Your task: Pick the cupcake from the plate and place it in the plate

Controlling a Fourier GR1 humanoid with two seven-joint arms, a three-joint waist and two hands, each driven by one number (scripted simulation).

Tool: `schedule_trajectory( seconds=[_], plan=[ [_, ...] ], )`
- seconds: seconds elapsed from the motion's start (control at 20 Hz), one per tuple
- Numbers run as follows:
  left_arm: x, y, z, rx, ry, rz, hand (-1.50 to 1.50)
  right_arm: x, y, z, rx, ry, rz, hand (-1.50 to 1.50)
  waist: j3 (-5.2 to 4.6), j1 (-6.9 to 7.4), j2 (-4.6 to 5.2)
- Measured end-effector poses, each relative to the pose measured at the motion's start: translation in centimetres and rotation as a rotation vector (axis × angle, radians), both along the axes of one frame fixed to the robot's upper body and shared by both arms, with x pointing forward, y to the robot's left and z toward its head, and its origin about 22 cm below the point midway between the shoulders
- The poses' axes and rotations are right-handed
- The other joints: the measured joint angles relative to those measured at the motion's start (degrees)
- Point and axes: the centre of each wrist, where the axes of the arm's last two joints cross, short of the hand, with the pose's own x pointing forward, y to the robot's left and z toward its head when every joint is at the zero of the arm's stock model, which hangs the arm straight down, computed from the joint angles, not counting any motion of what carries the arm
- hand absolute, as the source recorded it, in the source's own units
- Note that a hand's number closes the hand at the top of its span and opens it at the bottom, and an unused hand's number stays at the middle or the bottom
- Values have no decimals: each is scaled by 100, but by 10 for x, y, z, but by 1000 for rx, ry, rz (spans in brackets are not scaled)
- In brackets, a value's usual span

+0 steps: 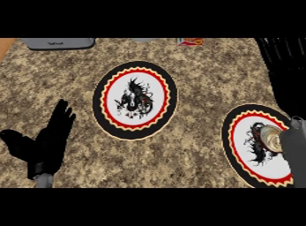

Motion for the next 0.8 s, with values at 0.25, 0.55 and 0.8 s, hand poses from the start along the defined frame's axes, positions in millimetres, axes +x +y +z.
schedule_trajectory(
  seconds=[0.25, 0.55, 0.8],
  plan=[
    [3, 10, -6, 138, 6, -6, 0, -17, -46, -9, -54, 82, 62, 150, -75, 13, 144],
    [-3, 23, -17, 220, 58, 0, 0, -35, -100, 31, -673, 16, -107, 150, -147, -217, 185],
    [-1, 21, -20, 242, 73, -15, 0, -58, -130, -57, -463, 96, -213, -150, -82, -172, 230]
  ],
)
